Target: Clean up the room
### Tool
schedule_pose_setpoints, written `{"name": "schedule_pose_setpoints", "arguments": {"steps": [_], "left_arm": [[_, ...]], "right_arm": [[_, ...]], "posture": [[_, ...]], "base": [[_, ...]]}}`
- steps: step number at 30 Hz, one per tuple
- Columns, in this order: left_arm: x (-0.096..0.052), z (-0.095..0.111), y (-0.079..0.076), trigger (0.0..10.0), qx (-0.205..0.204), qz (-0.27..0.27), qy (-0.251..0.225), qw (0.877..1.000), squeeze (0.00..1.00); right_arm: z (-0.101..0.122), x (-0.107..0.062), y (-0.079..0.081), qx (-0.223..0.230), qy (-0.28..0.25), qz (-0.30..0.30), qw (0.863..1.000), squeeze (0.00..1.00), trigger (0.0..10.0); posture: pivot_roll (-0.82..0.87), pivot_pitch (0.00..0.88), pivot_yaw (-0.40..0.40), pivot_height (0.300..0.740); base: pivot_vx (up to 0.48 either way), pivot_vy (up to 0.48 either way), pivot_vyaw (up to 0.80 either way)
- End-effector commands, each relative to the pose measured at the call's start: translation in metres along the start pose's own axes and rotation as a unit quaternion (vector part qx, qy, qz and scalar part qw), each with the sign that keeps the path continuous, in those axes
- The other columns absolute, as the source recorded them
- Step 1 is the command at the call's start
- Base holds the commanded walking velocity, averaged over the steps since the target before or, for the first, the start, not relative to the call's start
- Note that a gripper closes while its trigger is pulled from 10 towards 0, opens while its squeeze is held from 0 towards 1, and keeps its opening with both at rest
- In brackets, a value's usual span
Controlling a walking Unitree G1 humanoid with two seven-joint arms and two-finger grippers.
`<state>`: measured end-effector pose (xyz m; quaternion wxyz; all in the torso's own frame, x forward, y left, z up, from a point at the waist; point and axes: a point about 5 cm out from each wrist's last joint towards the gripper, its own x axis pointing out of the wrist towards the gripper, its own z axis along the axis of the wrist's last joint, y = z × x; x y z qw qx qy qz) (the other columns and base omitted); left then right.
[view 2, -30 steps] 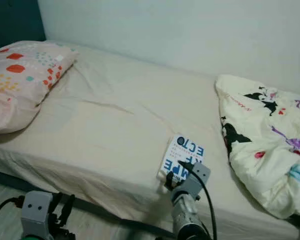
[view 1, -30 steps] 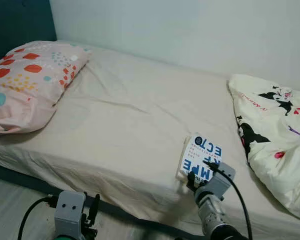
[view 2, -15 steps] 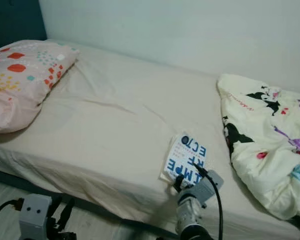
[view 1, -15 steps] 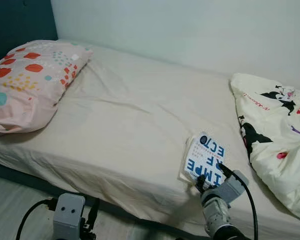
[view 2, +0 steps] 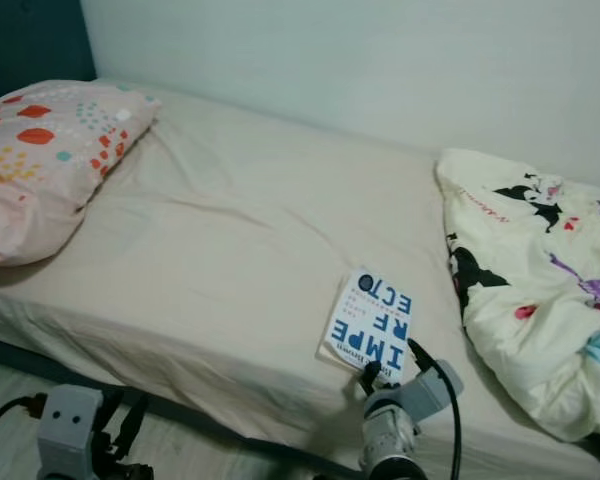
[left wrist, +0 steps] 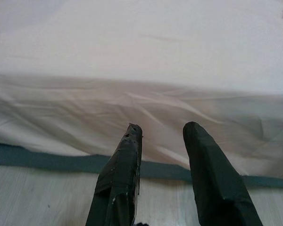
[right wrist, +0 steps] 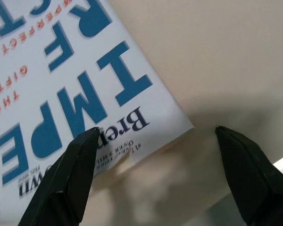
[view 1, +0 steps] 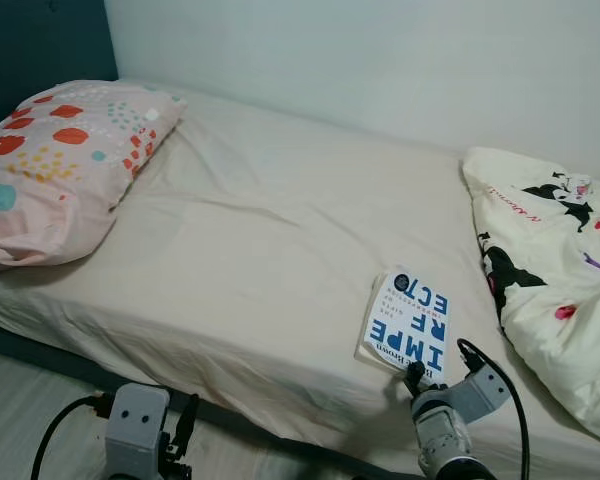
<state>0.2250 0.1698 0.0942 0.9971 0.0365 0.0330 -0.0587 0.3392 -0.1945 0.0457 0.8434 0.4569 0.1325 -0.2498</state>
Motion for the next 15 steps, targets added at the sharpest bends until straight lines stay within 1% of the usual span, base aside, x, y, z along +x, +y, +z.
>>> {"name": "schedule_pose_setpoints", "arguments": {"steps": [1,3,4,5,6,7,8,9,10,13,15], "left_arm": [[-0.003,-0.007,0.001,10.0,-0.006,0.002,0.019,1.0,0.0],[-0.003,-0.007,0.001,10.0,-0.006,0.002,0.019,1.0,0.0],[-0.003,-0.007,0.002,10.0,-0.006,0.003,0.019,1.0,0.0],[-0.003,-0.007,0.002,10.0,-0.006,0.003,0.019,1.0,0.0],[-0.004,-0.006,0.002,10.0,-0.005,0.004,0.018,1.0,0.0],[-0.004,-0.006,0.002,10.0,-0.005,0.004,0.018,1.0,0.0],[-0.004,-0.006,0.003,10.0,-0.004,0.005,0.018,1.0,0.0],[-0.004,-0.006,0.004,10.0,-0.003,0.006,0.018,1.0,0.0],[-0.004,-0.006,0.004,10.0,-0.003,0.006,0.018,1.0,0.0],[-0.005,-0.006,0.006,10.0,-0.001,0.008,0.018,1.0,0.0],[-0.005,-0.006,0.006,10.0,-0.001,0.008,0.018,1.0,0.0]], "right_arm": [[-0.029,-0.006,-0.007,0.079,0.067,-0.013,0.995,0.0,10.0],[-0.029,-0.006,-0.007,0.079,0.067,-0.013,0.995,0.0,10.0],[-0.03,-0.006,-0.005,0.1,0.069,-0.011,0.993,0.0,10.0],[-0.03,-0.006,-0.005,0.1,0.069,-0.011,0.993,0.0,10.0],[-0.031,-0.006,-0.003,0.127,0.071,-0.007,0.989,0.0,10.0],[-0.031,-0.006,-0.003,0.127,0.071,-0.007,0.989,0.0,10.0],[-0.032,-0.006,0.0,0.15,0.073,-0.002,0.986,0.0,10.0],[-0.032,-0.006,0.003,0.16,0.075,0.005,0.984,0.0,10.0],[-0.032,-0.006,0.003,0.16,0.075,0.005,0.984,0.0,10.0],[-0.033,-0.006,0.011,0.163,0.078,0.025,0.983,0.0,10.0],[-0.033,-0.006,0.011,0.163,0.078,0.025,0.983,0.0,10.0]], "posture": [[0.26,0.174,-0.069,0.562],[0.26,0.174,-0.069,0.562],[0.26,0.174,-0.069,0.562],[0.26,0.174,-0.069,0.562],[0.26,0.179,-0.068,0.562],[0.26,0.179,-0.068,0.562],[0.26,0.18,-0.067,0.562],[0.27,0.181,-0.067,0.562],[0.27,0.181,-0.067,0.562],[0.27,0.181,-0.066,0.562],[0.27,0.181,-0.066,0.562]], "base": [[0.0,0.0,0.0],[0.0,0.0,0.0],[0.0,0.0,0.0],[0.0,0.0,0.0],[0.0,0.0,0.0],[0.0,0.0,0.0],[0.0,0.0,0.0],[0.0,0.0,0.0],[0.0,0.0,0.0],[0.0,0.0,0.0],[0.0,0.0,0.0]]}}
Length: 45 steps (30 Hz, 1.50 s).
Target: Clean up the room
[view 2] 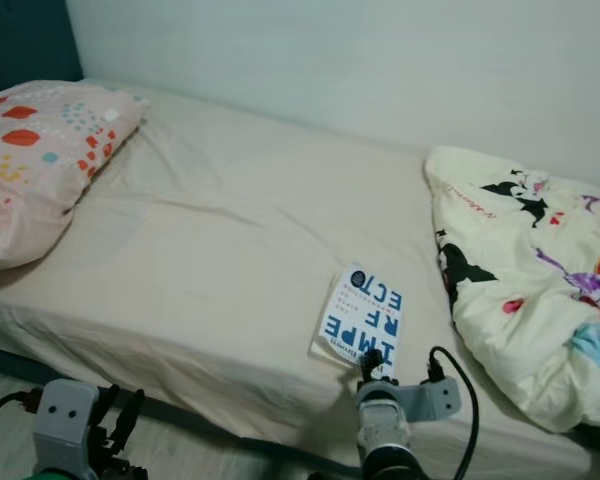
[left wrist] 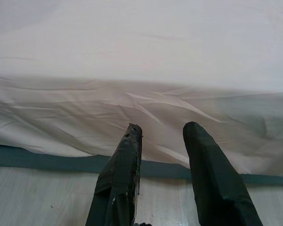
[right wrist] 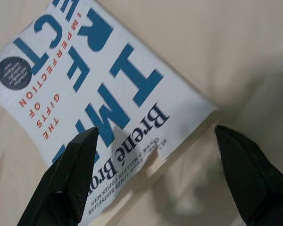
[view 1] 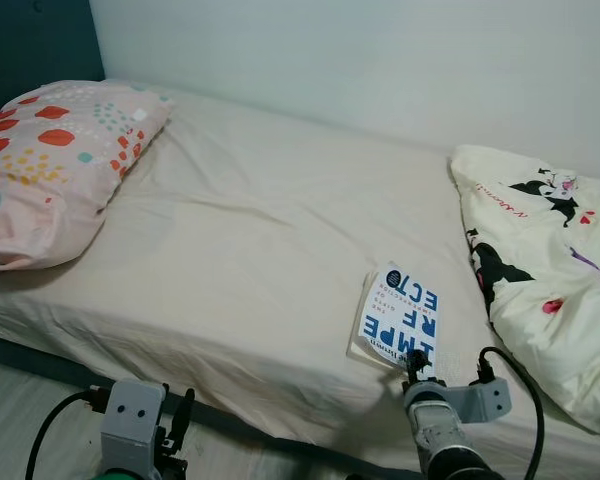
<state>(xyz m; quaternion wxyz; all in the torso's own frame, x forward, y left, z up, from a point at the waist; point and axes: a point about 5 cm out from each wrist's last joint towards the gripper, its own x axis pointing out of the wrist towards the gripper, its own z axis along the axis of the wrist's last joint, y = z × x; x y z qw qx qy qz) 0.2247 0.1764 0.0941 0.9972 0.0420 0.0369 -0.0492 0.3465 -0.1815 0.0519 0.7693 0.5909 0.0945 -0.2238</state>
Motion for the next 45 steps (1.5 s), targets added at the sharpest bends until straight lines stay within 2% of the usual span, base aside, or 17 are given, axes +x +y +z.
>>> {"name": "schedule_pose_setpoints", "arguments": {"steps": [1,4,5,6,8,9,10,11,16,23,25,26,29,33,38,42,45], "left_arm": [[-0.004,-0.005,0.0,10.0,-0.005,-0.001,0.013,1.0,0.0],[-0.003,-0.005,0.0,10.0,-0.002,-0.001,0.014,1.0,0.0],[-0.003,-0.005,0.0,10.0,-0.002,-0.001,0.014,1.0,0.0],[-0.003,-0.005,0.0,10.0,-0.002,-0.001,0.014,1.0,0.0],[-0.002,-0.005,0.001,10.0,-0.001,-0.001,0.015,1.0,0.0],[-0.002,-0.005,0.001,10.0,-0.001,-0.001,0.015,1.0,0.0],[-0.002,-0.005,0.001,10.0,-0.001,-0.001,0.015,1.0,0.0],[-0.002,-0.006,0.0,10.0,-0.002,-0.002,0.016,1.0,0.0],[-0.002,-0.007,-0.003,10.0,-0.005,-0.007,0.017,1.0,0.0],[0.0,-0.005,-0.002,10.0,-0.006,-0.005,0.014,1.0,0.0],[0.0,-0.005,-0.001,10.0,-0.009,-0.004,0.014,1.0,0.0],[0.0,-0.005,-0.001,10.0,-0.009,-0.004,0.014,1.0,0.0],[0.0,-0.005,-0.001,10.0,-0.014,-0.002,0.015,1.0,0.0],[0.0,-0.005,-0.001,10.0,-0.017,-0.004,0.015,1.0,0.0],[0.001,-0.005,-0.004,10.0,-0.023,-0.009,0.017,1.0,0.0],[0.001,-0.005,-0.004,10.0,-0.028,-0.01,0.016,0.999,0.0],[0.001,-0.004,-0.006,10.0,-0.034,-0.017,0.012,0.999,0.0]], "right_arm": [[-0.024,-0.005,-0.009,0.014,0.054,-0.016,0.998,0.0,10.0],[-0.025,-0.004,0.0,-0.068,0.065,0.016,0.995,0.0,10.0],[-0.025,-0.004,0.0,-0.068,0.065,0.016,0.995,0.0,10.0],[-0.025,-0.003,0.005,-0.152,0.067,0.037,0.985,0.0,10.0],[-0.016,-0.001,0.014,-0.395,0.033,0.06,0.916,0.0,10.0],[-0.016,-0.001,0.014,-0.395,0.033,0.06,0.916,0.0,10.0],[-0.01,-0.001,0.02,-0.452,0.003,0.071,0.889,0.0,10.0],[-0.003,0.0,0.025,-0.476,-0.025,0.078,0.876,0.0,10.0],[0.005,-0.001,0.036,-0.456,-0.068,0.101,0.882,0.0,10.0],[-0.002,-0.002,0.03,-0.422,-0.049,0.096,0.9,0.0,10.0],[-0.008,-0.002,0.022,-0.379,-0.025,0.074,0.922,0.0,10.0],[-0.008,-0.002,0.022,-0.379,-0.025,0.074,0.922,0.0,10.0],[-0.011,-0.002,0.008,-0.287,-0.002,0.029,0.957,0.0,10.0],[-0.014,-0.003,-0.004,-0.252,0.021,-0.01,0.968,0.0,10.0],[-0.012,-0.006,-0.025,-0.135,0.03,-0.083,0.987,0.0,10.0],[-0.012,-0.005,-0.024,-0.028,0.031,-0.075,0.996,0.0,10.0],[-0.014,-0.005,-0.02,-0.001,0.03,-0.062,0.998,0.0,10.0]], "posture": [[0.27,0.181,-0.066,0.562],[0.27,0.182,-0.065,0.562],[0.27,0.182,-0.065,0.562],[0.27,0.182,-0.065,0.562],[0.26,0.184,-0.065,0.562],[0.26,0.184,-0.065,0.562],[0.26,0.185,-0.065,0.562],[0.26,0.185,-0.065,0.562],[0.25,0.183,-0.065,0.562],[0.26,0.182,-0.068,0.562],[0.26,0.183,-0.067,0.562],[0.26,0.183,-0.067,0.562],[0.26,0.18,-0.066,0.562],[0.26,0.178,-0.065,0.562],[0.26,0.178,-0.063,0.562],[0.26,0.179,-0.059,0.562],[0.26,0.179,-0.059,0.562]], "base": [[0.0,0.0,0.0],[0.0,0.0,0.0],[0.0,0.0,0.0],[0.0,0.0,0.0],[0.0,0.0,0.0],[0.0,0.0,0.0],[0.0,0.0,0.0],[0.0,0.0,0.0],[0.0,0.0,0.0],[0.0,0.0,0.0],[0.0,0.0,0.0],[0.0,0.0,0.0],[0.0,0.0,0.0],[0.0,0.0,0.0],[0.0,0.0,0.0],[0.0,0.0,0.0],[0.0,0.0,0.0]]}}
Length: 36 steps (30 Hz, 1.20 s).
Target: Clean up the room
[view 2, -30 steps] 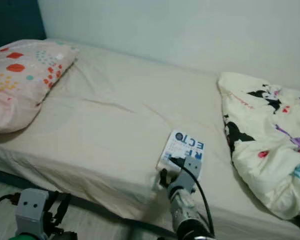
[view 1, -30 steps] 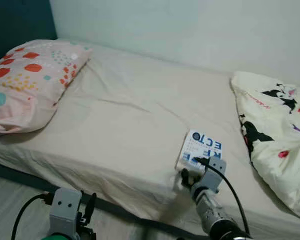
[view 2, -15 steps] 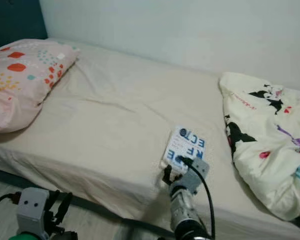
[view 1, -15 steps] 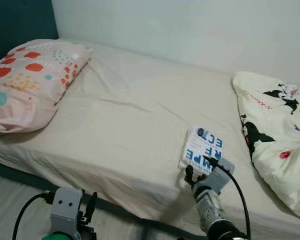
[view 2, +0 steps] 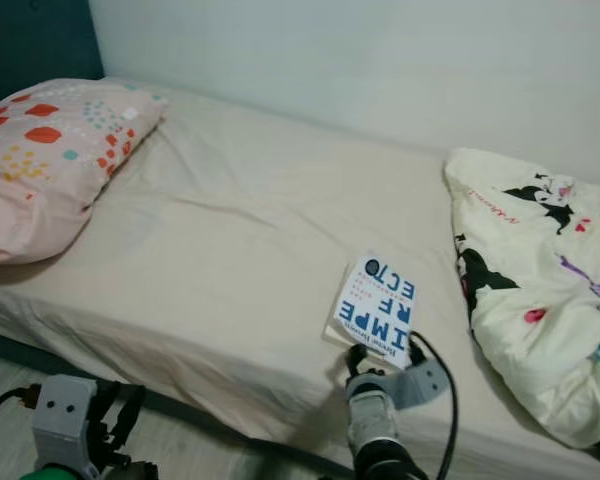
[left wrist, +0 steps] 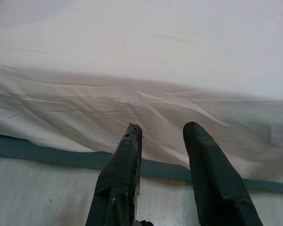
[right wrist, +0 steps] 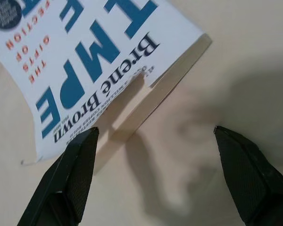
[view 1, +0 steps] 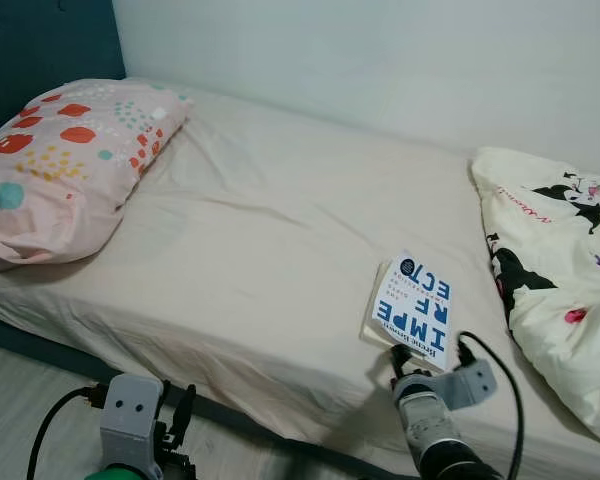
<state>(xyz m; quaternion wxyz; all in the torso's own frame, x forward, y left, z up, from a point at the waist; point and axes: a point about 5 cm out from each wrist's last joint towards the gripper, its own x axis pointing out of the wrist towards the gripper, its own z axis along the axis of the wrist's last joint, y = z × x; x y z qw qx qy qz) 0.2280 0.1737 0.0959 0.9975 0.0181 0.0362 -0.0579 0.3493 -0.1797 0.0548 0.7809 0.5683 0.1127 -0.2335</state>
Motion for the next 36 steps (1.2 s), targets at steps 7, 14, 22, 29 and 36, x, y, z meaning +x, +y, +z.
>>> {"name": "schedule_pose_setpoints", "arguments": {"steps": [7,14,22,29,36], "left_arm": [[-0.007,-0.003,-0.009,10.0,-0.022,-0.03,0.007,0.999,0.0],[-0.013,0.008,-0.021,10.0,0.009,-0.09,-0.019,0.996,0.0],[-0.025,0.006,-0.025,10.0,0.053,-0.119,-0.015,0.991,0.0],[-0.029,0.002,-0.022,10.0,0.049,-0.11,-0.01,0.993,0.0],[-0.031,-0.003,-0.019,10.0,0.06,-0.101,-0.003,0.993,0.0]], "right_arm": [[-0.015,-0.004,-0.015,0.079,0.026,-0.015,0.996,0.0,10.0],[-0.016,-0.003,-0.001,0.143,0.024,0.014,0.989,0.0,10.0],[-0.023,-0.004,-0.003,0.071,0.055,0.039,0.995,0.0,10.0],[-0.006,-0.004,-0.017,0.069,0.039,0.058,0.995,0.0,10.0],[0.003,-0.002,-0.016,0.07,0.028,0.07,0.995,0.0,10.0]], "posture": [[0.27,0.193,-0.056,0.562],[0.28,0.22,-0.052,0.562],[0.25,0.228,-0.064,0.562],[0.23,0.208,-0.065,0.562],[0.23,0.202,-0.068,0.562]], "base": [[0.0,0.0,0.0],[0.0,0.0,0.0],[0.0,0.0,0.0],[0.0,0.0,0.0],[0.0,0.0,0.0]]}}
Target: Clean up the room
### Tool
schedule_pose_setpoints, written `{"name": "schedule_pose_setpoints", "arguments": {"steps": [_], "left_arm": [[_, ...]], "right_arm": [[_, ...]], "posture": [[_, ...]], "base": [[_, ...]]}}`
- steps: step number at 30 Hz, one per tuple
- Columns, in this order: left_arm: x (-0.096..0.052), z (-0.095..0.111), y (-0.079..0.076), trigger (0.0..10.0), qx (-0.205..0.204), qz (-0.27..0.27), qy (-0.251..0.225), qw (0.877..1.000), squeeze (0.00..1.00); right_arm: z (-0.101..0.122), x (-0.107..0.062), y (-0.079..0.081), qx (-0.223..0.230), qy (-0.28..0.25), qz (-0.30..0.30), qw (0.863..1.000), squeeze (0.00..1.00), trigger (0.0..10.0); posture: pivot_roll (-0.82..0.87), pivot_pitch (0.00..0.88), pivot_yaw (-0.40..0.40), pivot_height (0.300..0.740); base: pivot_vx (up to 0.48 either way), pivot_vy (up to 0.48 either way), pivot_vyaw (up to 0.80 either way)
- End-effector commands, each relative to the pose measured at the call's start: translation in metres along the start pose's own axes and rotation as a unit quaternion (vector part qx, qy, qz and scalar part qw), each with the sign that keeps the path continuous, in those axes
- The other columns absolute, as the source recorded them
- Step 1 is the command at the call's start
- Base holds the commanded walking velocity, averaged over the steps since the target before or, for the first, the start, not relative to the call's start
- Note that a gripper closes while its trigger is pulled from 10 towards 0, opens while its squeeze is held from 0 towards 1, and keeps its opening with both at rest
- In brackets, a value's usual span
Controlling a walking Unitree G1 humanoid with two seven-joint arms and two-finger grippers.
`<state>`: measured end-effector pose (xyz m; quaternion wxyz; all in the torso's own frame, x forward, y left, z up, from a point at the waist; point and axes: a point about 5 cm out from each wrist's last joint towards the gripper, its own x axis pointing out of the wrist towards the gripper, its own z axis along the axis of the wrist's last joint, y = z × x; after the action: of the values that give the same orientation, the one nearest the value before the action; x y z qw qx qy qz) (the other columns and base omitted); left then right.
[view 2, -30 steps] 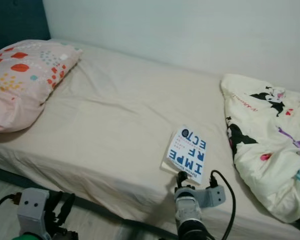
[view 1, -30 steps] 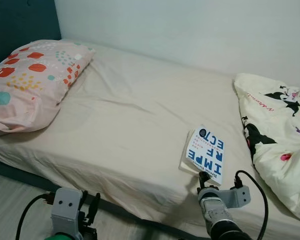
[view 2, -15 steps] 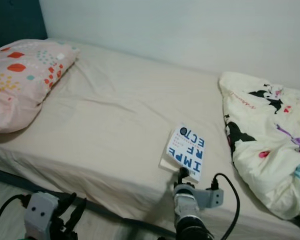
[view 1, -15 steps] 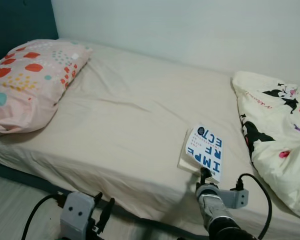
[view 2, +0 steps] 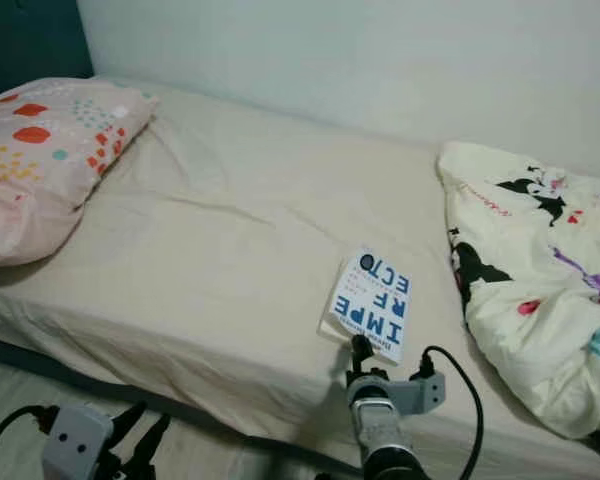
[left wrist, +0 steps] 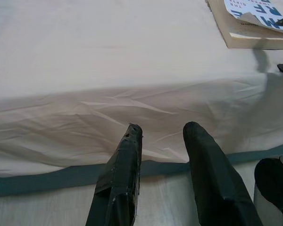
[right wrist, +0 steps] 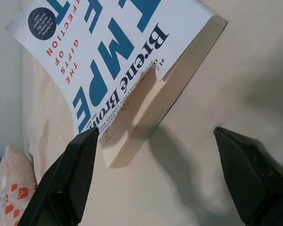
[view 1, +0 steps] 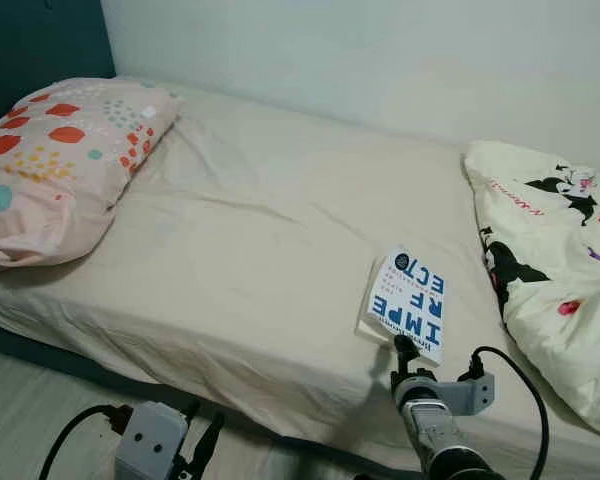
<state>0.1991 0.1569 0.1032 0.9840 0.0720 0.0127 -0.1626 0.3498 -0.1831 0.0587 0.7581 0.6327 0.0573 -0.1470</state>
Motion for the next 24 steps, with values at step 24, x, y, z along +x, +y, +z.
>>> {"name": "schedule_pose_setpoints", "arguments": {"steps": [24], "left_arm": [[-0.018,-0.006,0.014,10.0,0.077,-0.006,0.024,0.997,0.0]], "right_arm": [[-0.02,0.001,0.006,0.066,-0.012,-0.033,0.997,0.0,10.0]], "posture": [[0.29,0.246,-0.096,0.562]], "base": [[0.0,0.0,0.0]]}}
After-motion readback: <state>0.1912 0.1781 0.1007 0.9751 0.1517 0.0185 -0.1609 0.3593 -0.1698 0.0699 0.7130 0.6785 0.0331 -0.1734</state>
